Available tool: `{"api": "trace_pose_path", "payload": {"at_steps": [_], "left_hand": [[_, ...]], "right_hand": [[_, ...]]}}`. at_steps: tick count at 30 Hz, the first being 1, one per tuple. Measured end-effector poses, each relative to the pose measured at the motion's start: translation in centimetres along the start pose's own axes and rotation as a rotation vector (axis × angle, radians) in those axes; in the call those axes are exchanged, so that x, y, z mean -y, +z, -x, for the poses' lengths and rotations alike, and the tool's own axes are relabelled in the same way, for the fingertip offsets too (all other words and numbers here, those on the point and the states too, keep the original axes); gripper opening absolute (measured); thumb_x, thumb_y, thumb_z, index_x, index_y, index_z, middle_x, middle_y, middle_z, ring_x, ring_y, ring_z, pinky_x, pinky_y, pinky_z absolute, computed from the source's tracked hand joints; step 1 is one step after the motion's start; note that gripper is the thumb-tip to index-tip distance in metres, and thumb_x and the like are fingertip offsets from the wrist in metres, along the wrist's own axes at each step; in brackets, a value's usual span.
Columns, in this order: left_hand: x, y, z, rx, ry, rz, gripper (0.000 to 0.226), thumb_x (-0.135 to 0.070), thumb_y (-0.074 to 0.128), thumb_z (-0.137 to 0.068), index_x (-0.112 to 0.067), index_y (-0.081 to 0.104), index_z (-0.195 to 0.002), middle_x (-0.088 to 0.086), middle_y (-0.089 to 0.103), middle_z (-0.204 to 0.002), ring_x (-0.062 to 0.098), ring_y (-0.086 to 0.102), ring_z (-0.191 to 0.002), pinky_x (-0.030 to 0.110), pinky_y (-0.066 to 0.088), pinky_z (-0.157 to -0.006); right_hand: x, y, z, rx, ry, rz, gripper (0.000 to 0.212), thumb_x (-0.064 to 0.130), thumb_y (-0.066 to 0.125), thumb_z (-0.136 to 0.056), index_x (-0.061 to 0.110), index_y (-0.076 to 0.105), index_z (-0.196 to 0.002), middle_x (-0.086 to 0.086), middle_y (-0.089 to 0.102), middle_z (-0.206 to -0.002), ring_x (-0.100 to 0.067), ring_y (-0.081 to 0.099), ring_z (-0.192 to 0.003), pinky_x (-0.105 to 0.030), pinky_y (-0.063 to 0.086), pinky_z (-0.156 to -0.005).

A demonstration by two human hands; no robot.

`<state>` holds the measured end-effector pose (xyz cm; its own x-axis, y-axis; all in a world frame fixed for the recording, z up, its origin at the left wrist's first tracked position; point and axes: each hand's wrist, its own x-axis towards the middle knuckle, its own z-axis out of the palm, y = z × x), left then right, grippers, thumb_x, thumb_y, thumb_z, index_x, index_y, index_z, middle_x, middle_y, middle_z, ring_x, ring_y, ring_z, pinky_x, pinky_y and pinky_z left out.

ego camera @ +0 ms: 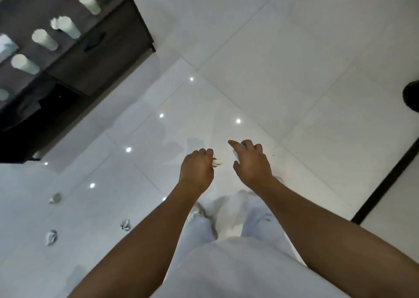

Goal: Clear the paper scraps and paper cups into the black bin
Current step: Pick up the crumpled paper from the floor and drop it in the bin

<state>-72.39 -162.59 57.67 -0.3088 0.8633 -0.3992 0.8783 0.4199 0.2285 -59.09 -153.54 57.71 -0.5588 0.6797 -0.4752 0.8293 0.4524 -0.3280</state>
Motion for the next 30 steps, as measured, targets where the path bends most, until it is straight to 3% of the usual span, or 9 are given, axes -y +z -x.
{"api": "trace_pose_path", "payload": {"at_steps": [12, 22, 30], "left_hand": [[-27.9, -0.5, -15.3, 0.089, 0.166, -0.027, 0.026, -0.015, 0.049, -0.09, -0.013, 0.052, -0.116, 0.005, 0.06, -0.106, 0.024, 0.056, -0.092, 0.033, 0.044, -0.071], [-45.9, -0.7, -26.8, 0.162, 0.436, -0.1, 0.028, -0.014, 0.05, -0.089, -0.013, 0.052, -0.117, 0.005, 0.06, -0.108, 0.024, 0.056, -0.095, 0.032, 0.044, -0.072], [-60.4, -2.5, -41.4, 0.173, 0.592, -0.172, 0.027, -0.016, 0.051, -0.089, -0.014, 0.053, -0.116, 0.004, 0.061, -0.109, 0.023, 0.056, -0.099, 0.03, 0.043, -0.073]], "right_hand": [[-27.9, -13.6, -1.2, -0.08, 0.273, -0.124, 0.061, 0.012, 0.049, -0.094, 0.033, 0.029, -0.148, -0.003, 0.041, -0.137, -0.027, 0.04, -0.117, -0.033, 0.046, -0.089], [-44.5, -20.5, -2.1, -0.132, 0.515, -0.25, 0.063, 0.011, 0.047, -0.092, 0.033, 0.029, -0.148, -0.002, 0.04, -0.138, -0.028, 0.038, -0.118, -0.034, 0.043, -0.092], [-57.8, -29.1, -9.1, -0.192, 0.657, -0.35, 0.062, 0.012, 0.047, -0.094, 0.033, 0.028, -0.149, -0.002, 0.038, -0.141, -0.028, 0.037, -0.122, -0.035, 0.043, -0.096]]}}
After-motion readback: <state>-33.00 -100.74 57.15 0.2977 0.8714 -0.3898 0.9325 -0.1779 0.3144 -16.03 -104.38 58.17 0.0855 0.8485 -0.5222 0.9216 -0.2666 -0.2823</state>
